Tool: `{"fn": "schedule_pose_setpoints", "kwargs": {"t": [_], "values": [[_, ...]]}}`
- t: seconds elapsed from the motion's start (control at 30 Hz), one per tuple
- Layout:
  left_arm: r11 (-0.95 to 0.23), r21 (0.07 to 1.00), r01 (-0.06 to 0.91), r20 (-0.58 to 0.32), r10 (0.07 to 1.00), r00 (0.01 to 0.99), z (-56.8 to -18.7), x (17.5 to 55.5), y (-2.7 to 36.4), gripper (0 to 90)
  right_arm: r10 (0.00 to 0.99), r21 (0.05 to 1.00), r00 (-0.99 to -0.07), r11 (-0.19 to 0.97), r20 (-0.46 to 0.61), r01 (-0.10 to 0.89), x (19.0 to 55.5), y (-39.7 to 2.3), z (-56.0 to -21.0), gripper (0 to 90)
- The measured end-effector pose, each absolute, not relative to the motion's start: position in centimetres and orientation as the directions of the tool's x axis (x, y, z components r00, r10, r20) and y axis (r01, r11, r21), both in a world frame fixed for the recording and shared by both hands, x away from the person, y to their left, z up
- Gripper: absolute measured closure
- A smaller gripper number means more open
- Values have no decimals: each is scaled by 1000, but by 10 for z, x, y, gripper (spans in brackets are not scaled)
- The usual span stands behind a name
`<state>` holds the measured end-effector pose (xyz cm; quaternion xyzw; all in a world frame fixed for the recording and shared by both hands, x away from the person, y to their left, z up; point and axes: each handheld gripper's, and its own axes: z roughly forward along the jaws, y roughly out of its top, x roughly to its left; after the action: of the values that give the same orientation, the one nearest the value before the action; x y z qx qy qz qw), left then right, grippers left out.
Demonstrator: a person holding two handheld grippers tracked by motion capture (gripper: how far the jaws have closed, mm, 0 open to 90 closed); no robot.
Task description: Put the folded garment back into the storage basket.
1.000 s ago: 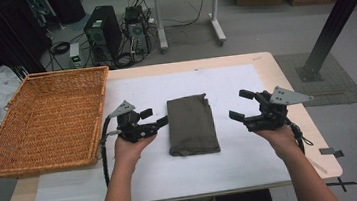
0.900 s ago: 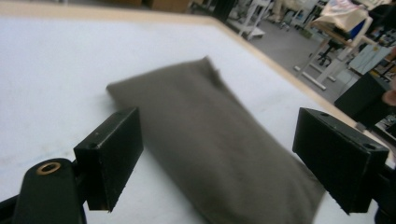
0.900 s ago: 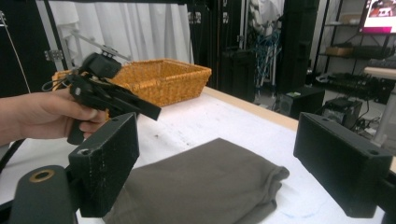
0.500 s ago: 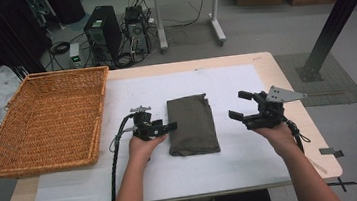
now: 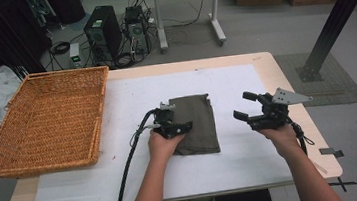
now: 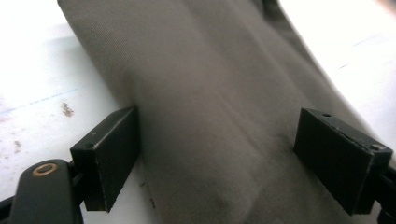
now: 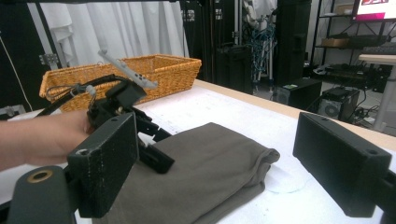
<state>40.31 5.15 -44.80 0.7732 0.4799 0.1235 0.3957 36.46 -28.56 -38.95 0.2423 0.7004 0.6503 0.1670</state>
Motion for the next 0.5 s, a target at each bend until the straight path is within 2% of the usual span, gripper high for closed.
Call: {"fn": "schedule_pose_setpoints", "kwargs": {"t": [0.1,0.2,0.23,0.3,0.37,0.4,0.5], "values": [[-300,731,612,-73,858,508,-449,397,42,188,556,992,-827,34,81,120,364,-287,-390,138],[-273,735,621,-81,873,480,-449,393,42,246,555,992,-828,35,82,122,364,-287,-392,138],[-257,741,621,-91,877,471,-448,392,43,289,556,992,-827,37,82,123,364,-287,-392,139],[-233,749,620,-118,874,472,-449,390,46,464,554,992,-828,36,83,124,364,-288,-393,139],[-211,750,628,-152,868,473,-448,390,47,561,552,991,-829,33,87,126,364,-287,-394,140],[-192,749,634,-192,853,485,-449,390,48,718,551,991,-829,33,89,129,364,-287,-394,140],[-172,741,649,-234,840,489,-450,393,52,746,551,991,-830,38,86,128,363,-286,-394,140]]}}
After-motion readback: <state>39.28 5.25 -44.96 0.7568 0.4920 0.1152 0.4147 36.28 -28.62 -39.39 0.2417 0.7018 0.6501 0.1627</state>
